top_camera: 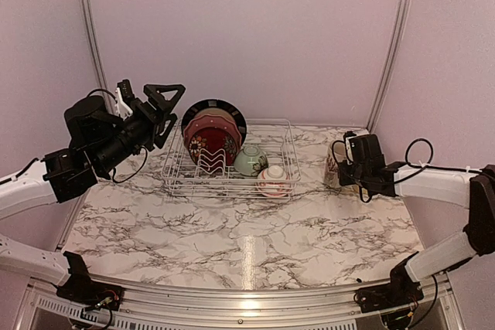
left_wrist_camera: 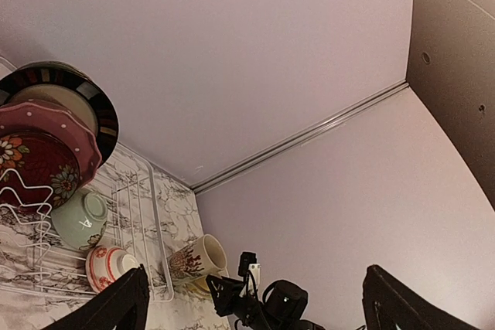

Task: Unload the mixed dishes from the dish rack
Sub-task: Place the cup at the corner of the board.

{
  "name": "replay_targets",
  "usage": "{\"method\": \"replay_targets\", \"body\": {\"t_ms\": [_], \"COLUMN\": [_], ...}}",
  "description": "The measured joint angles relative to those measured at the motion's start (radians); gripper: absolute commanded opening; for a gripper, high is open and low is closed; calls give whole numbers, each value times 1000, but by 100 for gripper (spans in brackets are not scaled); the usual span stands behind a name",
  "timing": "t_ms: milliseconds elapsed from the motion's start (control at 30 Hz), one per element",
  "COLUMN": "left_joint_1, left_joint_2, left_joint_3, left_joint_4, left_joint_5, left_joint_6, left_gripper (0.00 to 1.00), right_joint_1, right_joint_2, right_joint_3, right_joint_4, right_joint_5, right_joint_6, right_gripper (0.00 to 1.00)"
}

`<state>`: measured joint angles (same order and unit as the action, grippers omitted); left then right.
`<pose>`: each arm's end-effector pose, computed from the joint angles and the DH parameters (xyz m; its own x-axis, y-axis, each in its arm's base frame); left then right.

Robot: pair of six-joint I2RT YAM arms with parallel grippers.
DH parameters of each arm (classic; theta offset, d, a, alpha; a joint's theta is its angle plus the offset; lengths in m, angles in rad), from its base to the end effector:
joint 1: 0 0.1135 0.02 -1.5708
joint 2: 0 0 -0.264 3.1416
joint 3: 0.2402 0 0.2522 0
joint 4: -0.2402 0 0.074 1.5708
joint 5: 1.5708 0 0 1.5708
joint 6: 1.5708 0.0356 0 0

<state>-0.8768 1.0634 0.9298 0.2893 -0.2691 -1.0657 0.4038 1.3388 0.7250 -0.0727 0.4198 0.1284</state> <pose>0.1669 -0.1857 0.3879 -0.4535 -0.7740 -0.4420 0.3641 0.2917 -0.8845 0.2600 0.0953 0.2109 -0.5869 -0.1236 -0.8002 0.0063 0.9876 -0.1572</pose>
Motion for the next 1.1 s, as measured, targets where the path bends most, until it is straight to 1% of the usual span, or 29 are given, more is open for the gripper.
{"method": "replay_targets", "body": {"t_ms": [333, 533, 900, 967, 1033, 1100], "left_joint_1": [0, 0, 0, 0, 0, 0], "left_joint_2": [-11, -15, -11, -11, -11, -11], "left_joint_3": [-6, -18, -18, -18, -18, -18], "left_joint_4": [1, 6, 12, 16, 19, 20], "left_joint_5": [6, 6, 10, 11, 12, 16], "left_joint_6": [-2, -5, -4, -4, -4, -4], "left_gripper": [99, 99, 99, 99, 99, 99], "right_joint_1": [-60, -66, -66, -66, -66, -66], "right_joint_2": [87, 114, 135, 135, 135, 135], "right_joint_3": [15, 15, 15, 15, 15, 15], "right_joint_4": [103, 146, 157, 157, 157, 157], "right_joint_5": [-13, -29, -32, -31, -30, -30], "right_joint_6": [-6, -6, -6, -6, -6, -6], "right_gripper": [0, 0, 0, 5, 13, 20]}}
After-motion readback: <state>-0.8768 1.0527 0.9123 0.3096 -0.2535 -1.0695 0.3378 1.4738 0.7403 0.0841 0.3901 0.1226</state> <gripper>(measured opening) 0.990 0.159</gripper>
